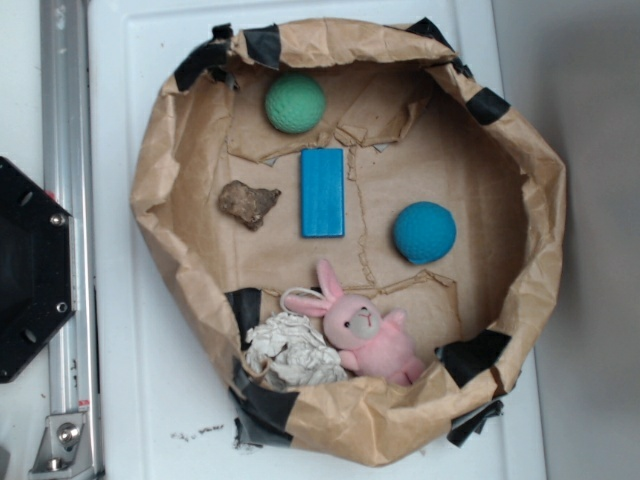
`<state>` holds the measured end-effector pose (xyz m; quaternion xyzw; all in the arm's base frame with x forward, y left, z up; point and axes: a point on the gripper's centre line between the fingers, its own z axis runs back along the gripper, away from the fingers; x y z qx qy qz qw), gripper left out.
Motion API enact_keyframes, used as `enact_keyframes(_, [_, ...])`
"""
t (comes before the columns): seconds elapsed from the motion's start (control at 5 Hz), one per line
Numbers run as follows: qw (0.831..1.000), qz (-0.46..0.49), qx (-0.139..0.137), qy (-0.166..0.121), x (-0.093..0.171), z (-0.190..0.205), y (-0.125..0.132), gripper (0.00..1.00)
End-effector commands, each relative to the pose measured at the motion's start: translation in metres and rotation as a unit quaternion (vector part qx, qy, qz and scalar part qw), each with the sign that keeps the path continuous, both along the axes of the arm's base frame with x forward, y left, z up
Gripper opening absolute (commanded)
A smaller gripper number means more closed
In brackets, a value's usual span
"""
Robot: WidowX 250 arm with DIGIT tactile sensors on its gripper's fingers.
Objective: Grab the blue block.
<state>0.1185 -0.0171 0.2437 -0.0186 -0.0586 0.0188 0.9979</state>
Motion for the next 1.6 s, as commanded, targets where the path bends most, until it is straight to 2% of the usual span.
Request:
enact_keyframes(0.0, [1.0, 0.0, 0.0, 0.0, 0.0, 0.0, 0.0, 1.0])
enact_keyframes(0.2, [0.993, 0.116, -0.01, 0.008, 0.049, -0.044, 0.005, 1.0])
enact_keyframes(0.4, [0.977, 0.21, -0.01, 0.03, 0.079, -0.071, 0.014, 1.0])
enact_keyframes(0.6, [0.948, 0.312, -0.039, 0.045, 0.104, -0.108, 0.024, 1.0])
enact_keyframes(0.8, [0.917, 0.391, -0.033, 0.069, 0.124, -0.148, 0.027, 1.0])
enact_keyframes(1.0, [0.908, 0.416, -0.029, 0.046, 0.136, -0.175, 0.039, 1.0])
enact_keyframes(1.2, [0.893, 0.445, -0.015, 0.063, 0.145, -0.2, 0.053, 1.0])
enact_keyframes(1.4, [0.892, 0.446, 0.004, 0.08, 0.133, -0.219, 0.062, 1.0])
